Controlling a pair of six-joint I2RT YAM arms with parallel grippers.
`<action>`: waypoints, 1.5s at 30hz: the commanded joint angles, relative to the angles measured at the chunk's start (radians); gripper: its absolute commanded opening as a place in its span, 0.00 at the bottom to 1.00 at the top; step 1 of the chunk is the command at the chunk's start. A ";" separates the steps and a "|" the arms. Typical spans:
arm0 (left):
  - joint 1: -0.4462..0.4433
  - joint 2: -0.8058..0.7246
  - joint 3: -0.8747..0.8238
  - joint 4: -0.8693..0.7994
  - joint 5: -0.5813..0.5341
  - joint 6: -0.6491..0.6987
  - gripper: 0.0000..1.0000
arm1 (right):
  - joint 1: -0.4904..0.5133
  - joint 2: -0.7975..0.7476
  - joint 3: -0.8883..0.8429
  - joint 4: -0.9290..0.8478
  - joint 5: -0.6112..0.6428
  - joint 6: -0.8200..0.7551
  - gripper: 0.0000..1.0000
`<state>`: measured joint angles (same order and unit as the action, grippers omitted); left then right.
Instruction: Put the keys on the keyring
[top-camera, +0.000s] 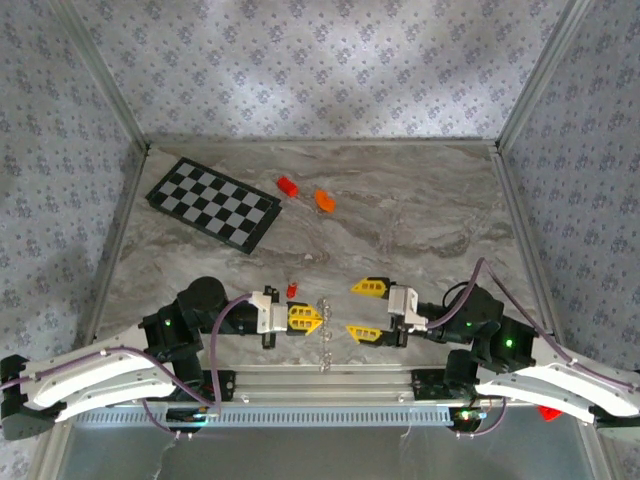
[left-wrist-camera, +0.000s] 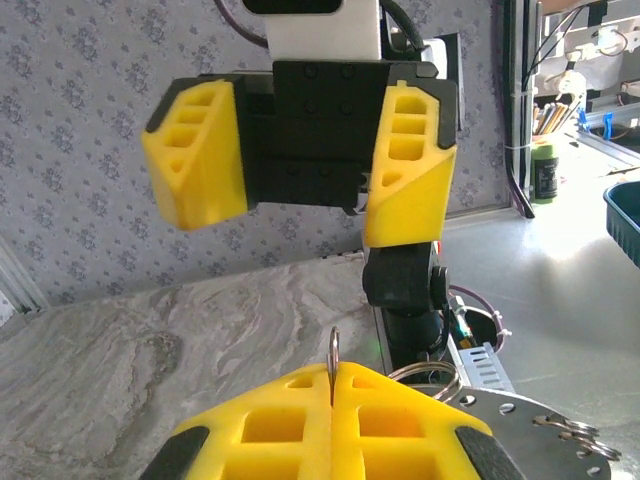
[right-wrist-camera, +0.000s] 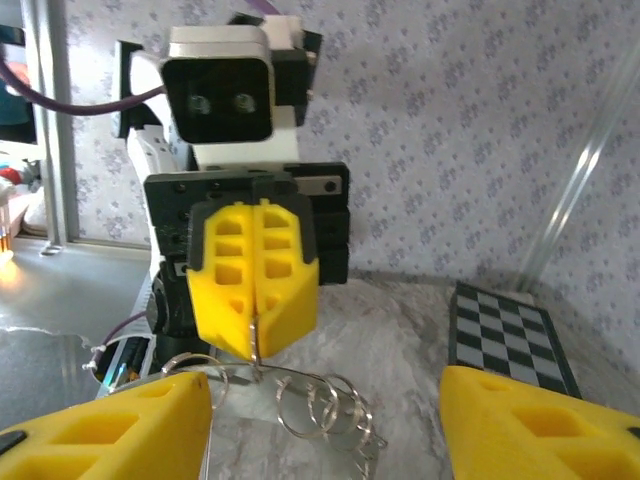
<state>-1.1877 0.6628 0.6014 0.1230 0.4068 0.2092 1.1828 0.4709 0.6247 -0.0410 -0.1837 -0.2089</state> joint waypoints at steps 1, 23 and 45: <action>-0.009 -0.014 0.026 0.024 -0.002 0.005 0.00 | -0.024 -0.009 0.043 -0.097 0.105 0.056 0.66; -0.010 -0.061 -0.016 -0.016 -0.136 -0.063 0.00 | -0.530 0.337 0.141 -0.265 -0.076 0.423 0.73; -0.010 -0.132 -0.127 -0.005 -0.228 -0.144 0.00 | -0.493 1.047 0.423 -0.261 -0.157 0.409 0.76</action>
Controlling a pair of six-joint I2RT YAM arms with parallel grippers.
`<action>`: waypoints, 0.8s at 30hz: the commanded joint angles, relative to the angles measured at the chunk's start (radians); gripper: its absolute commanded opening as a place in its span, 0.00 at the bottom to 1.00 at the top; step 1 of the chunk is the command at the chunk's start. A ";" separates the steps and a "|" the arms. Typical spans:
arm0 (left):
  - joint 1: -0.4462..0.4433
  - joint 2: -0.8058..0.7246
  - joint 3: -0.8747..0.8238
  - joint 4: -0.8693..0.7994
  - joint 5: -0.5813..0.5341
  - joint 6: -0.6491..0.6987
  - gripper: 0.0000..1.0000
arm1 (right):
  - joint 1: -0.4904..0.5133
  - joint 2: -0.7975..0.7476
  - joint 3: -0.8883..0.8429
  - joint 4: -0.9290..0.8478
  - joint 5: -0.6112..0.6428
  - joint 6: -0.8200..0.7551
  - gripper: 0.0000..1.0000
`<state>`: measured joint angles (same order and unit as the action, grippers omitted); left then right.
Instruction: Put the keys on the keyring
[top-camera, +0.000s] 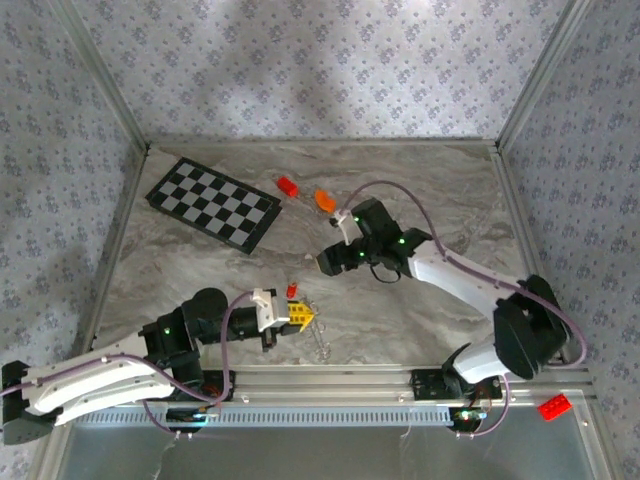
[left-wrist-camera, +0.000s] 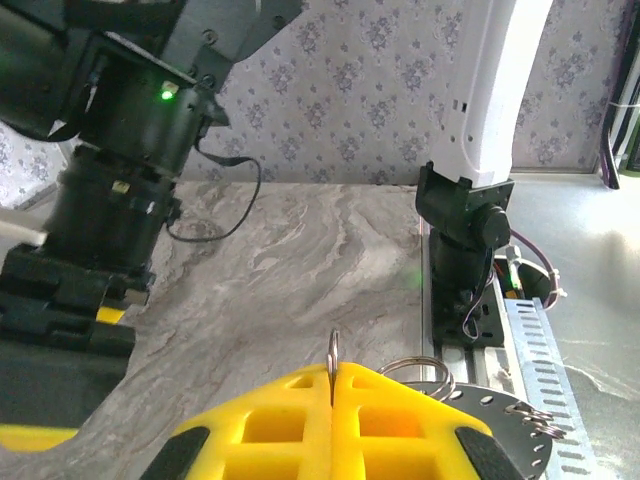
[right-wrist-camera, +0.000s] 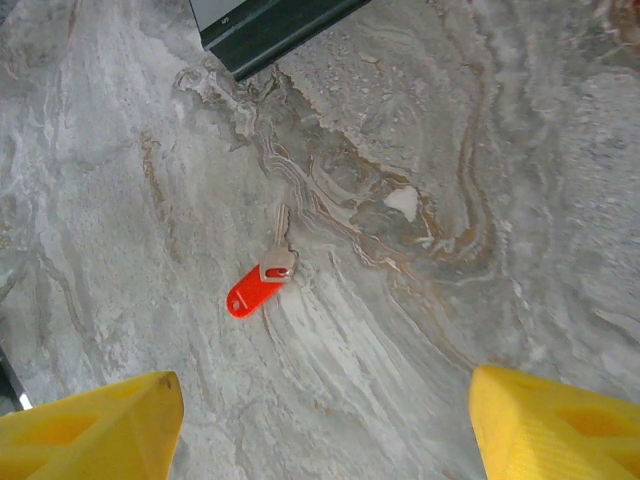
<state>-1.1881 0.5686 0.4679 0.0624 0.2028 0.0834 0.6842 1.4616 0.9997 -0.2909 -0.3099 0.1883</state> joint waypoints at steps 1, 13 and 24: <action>-0.010 -0.046 0.001 0.055 -0.037 -0.020 0.00 | 0.006 0.086 0.063 -0.011 -0.042 0.018 0.74; -0.009 -0.155 -0.058 0.030 -0.158 -0.009 0.00 | 0.045 0.402 0.333 -0.130 -0.128 0.005 0.67; -0.010 -0.226 -0.065 -0.021 -0.338 0.009 0.00 | 0.078 0.526 0.418 -0.196 -0.150 0.068 0.63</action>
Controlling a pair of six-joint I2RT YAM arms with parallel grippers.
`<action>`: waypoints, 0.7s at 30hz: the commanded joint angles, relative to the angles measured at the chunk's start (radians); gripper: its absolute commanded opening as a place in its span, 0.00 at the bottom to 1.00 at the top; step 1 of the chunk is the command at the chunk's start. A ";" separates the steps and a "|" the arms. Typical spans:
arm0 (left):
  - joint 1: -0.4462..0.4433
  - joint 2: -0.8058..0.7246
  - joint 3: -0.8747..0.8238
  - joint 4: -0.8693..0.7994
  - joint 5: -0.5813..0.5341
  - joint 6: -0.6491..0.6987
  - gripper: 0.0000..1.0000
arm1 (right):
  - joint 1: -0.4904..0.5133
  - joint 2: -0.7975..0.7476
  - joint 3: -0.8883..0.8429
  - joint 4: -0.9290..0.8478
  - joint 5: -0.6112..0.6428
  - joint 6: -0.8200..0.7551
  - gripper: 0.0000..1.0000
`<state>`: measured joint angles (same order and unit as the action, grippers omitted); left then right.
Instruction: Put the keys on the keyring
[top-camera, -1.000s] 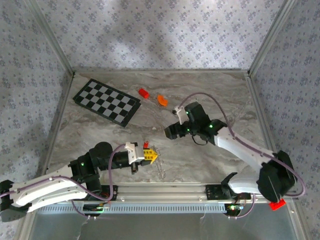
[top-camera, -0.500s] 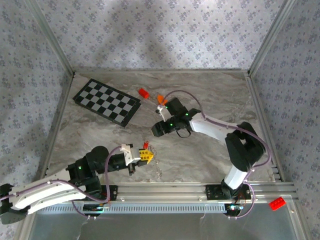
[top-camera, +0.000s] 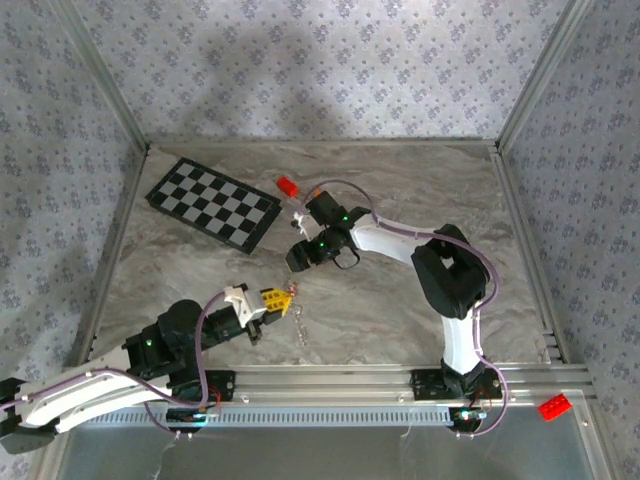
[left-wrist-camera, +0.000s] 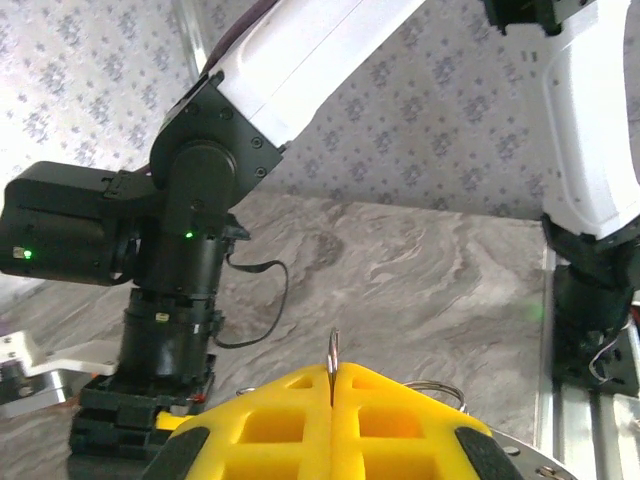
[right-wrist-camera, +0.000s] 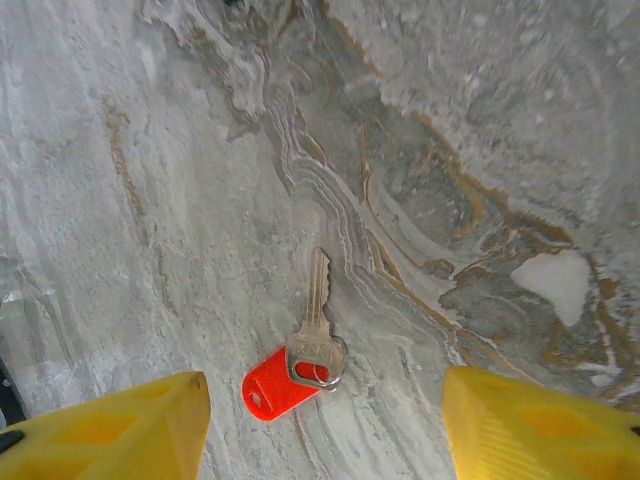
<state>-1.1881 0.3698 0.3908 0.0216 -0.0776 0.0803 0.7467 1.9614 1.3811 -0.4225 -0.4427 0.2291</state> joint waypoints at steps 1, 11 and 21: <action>-0.010 -0.043 0.004 0.025 -0.059 0.013 0.00 | 0.017 0.032 0.036 -0.063 -0.023 0.036 0.63; -0.010 -0.191 -0.038 0.001 -0.094 0.027 0.00 | 0.021 0.063 0.013 -0.026 -0.051 0.093 0.55; -0.010 -0.274 -0.062 -0.014 -0.092 0.026 0.00 | 0.022 0.085 -0.002 -0.006 -0.051 0.111 0.48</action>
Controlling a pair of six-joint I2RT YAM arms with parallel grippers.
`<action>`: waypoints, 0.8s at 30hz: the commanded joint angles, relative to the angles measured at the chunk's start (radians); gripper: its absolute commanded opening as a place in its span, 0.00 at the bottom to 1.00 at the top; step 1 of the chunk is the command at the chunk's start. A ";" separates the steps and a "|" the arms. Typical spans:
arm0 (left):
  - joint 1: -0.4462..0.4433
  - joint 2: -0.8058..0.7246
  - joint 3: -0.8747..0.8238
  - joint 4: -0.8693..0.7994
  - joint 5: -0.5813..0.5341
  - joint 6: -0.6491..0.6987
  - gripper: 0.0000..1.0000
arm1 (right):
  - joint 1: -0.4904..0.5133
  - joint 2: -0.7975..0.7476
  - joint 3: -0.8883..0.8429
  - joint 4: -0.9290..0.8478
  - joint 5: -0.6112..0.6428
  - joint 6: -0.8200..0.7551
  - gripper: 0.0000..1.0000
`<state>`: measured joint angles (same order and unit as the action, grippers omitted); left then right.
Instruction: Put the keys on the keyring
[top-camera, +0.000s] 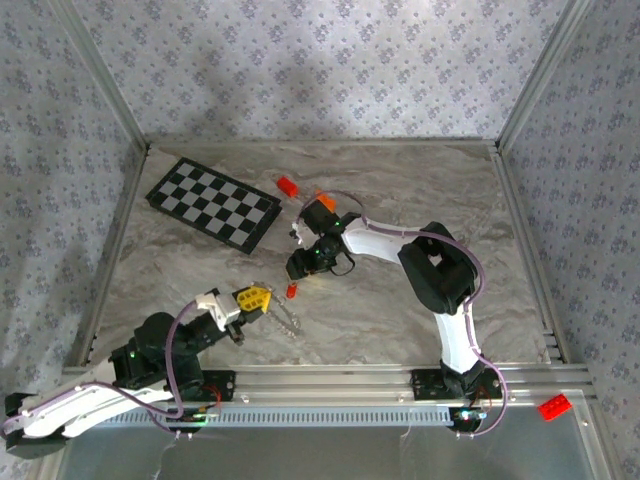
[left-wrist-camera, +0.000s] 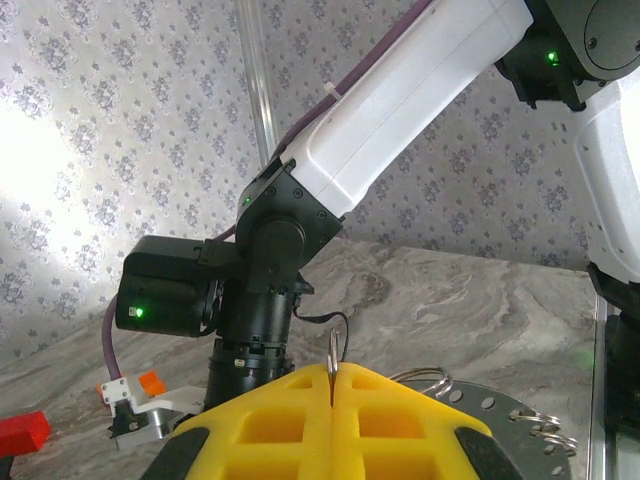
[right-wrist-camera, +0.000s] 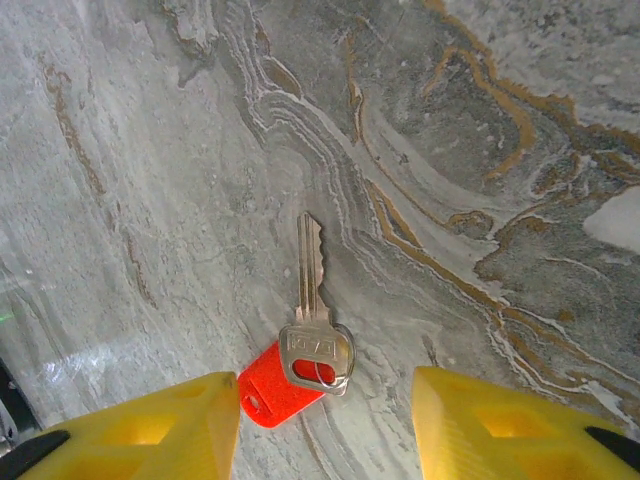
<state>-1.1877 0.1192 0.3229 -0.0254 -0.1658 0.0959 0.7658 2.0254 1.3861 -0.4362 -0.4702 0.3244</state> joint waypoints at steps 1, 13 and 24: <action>-0.010 -0.029 0.002 0.032 -0.003 0.010 0.00 | 0.003 0.023 -0.009 0.012 -0.025 0.019 0.47; -0.009 -0.059 -0.003 0.027 0.008 0.010 0.00 | 0.018 0.058 0.014 0.009 -0.026 0.022 0.36; -0.010 -0.073 -0.007 0.025 0.010 0.011 0.00 | 0.027 0.070 0.023 0.006 -0.016 0.021 0.27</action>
<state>-1.1877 0.0631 0.3099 -0.0345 -0.1654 0.0959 0.7788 2.0689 1.3865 -0.4114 -0.4843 0.3367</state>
